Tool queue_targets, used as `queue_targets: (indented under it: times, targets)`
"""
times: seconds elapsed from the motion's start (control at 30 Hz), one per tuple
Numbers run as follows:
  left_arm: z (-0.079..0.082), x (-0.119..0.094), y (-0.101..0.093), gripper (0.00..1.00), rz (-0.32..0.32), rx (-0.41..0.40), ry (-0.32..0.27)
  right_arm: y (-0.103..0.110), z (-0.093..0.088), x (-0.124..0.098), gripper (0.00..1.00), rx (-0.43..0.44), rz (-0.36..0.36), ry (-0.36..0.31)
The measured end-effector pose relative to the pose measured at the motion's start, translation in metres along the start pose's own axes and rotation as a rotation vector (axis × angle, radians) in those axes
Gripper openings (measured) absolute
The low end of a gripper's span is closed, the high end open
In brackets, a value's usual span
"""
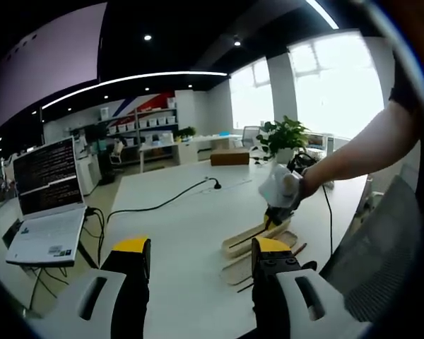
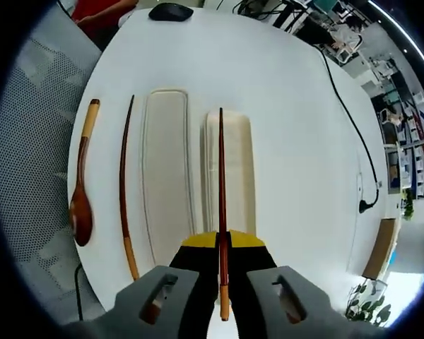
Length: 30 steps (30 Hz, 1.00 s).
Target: Arrange the utensils inside the cutlery case until each visible utensil rests in its matching compartment.
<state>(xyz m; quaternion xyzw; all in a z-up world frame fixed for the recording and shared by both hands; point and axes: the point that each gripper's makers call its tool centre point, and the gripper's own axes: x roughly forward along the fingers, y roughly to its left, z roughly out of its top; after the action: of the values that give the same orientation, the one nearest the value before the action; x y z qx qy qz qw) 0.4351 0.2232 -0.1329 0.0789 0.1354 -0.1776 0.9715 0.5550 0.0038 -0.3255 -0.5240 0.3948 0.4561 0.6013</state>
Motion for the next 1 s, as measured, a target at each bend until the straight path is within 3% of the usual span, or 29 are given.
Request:
queue_targets:
  times: [1.0]
  targets:
    - [-0.004, 0.005, 0.002, 0.59, 0.023, -0.002, 0.035, -0.001, -0.010, 0.024, 0.00, -0.048, 0.070, 0.034]
